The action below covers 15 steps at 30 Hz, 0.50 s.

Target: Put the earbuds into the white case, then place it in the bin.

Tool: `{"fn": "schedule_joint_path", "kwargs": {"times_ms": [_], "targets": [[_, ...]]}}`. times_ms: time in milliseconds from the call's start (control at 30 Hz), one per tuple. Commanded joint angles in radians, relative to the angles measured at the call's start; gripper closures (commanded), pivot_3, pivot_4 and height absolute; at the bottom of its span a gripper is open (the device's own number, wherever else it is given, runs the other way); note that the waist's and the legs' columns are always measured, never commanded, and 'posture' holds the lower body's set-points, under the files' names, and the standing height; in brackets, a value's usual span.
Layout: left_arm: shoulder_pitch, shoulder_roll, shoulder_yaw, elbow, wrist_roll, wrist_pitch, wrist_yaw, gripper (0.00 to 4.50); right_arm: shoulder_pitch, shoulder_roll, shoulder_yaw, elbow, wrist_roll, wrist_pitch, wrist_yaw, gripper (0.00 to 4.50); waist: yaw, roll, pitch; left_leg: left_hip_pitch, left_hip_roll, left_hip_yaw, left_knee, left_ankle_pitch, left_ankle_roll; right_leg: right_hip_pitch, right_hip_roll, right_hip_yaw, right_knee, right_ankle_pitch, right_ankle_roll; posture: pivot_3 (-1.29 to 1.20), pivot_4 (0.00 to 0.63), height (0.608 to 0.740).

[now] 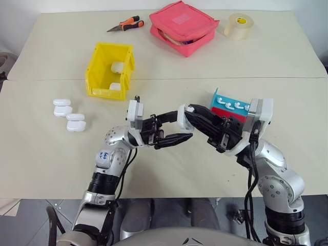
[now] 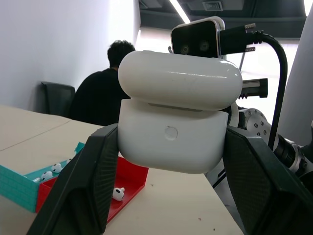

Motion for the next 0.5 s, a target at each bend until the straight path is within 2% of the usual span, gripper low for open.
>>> {"fn": "schedule_joint_path", "kwargs": {"times_ms": [33,233,300,367,433,500], "targets": [[-0.032,-0.023,0.008,-0.040,-0.029,-0.040,-0.017,1.69,0.003,-0.031,-0.007,0.028,0.021,0.043,0.003,2.70,0.000,0.000,0.000,0.000,0.000,0.000,0.000,0.000,0.000,0.000,0.000,0.000,0.000,0.000,0.000,0.00,0.150,0.740],[-0.028,-0.018,0.007,-0.034,-0.024,-0.042,-0.032,1.69,-0.011,-0.072,-0.032,0.005,0.049,0.049,0.024,0.77,0.001,0.000,0.000,0.000,0.000,0.000,0.000,0.000,0.000,0.000,0.000,0.000,0.000,0.000,0.000,0.00,0.150,0.740],[-0.023,-0.010,0.015,-0.028,-0.019,-0.050,-0.034,1.69,0.001,-0.113,-0.075,-0.022,0.069,0.056,0.031,0.08,0.002,0.000,0.000,0.000,0.000,0.000,0.000,0.000,0.000,0.000,0.000,0.000,0.000,0.000,0.000,0.00,0.150,0.740],[-0.015,0.001,0.026,-0.021,-0.014,-0.057,-0.033,1.69,0.030,-0.171,-0.131,-0.046,0.069,0.051,0.048,0.03,0.006,0.000,0.000,0.000,0.000,0.000,0.000,0.000,0.000,0.000,0.000,0.000,-0.001,0.000,0.000,0.00,0.150,0.740],[0.001,0.021,0.042,-0.007,-0.008,-0.073,-0.040,1.69,0.092,-0.232,-0.237,-0.052,0.083,0.043,0.066,0.03,0.006,0.000,0.000,-0.001,0.000,0.000,0.000,0.000,0.001,0.000,0.000,0.000,-0.001,0.000,0.000,0.00,0.150,0.740],[0.018,0.040,0.052,0.008,0.003,-0.097,-0.054,1.69,0.176,-0.290,-0.324,-0.041,0.033,0.002,0.120,0.03,0.007,0.000,0.000,-0.001,0.000,0.000,-0.001,-0.001,0.001,0.000,0.000,0.000,-0.002,0.000,0.000,0.00,0.150,0.740]]}}
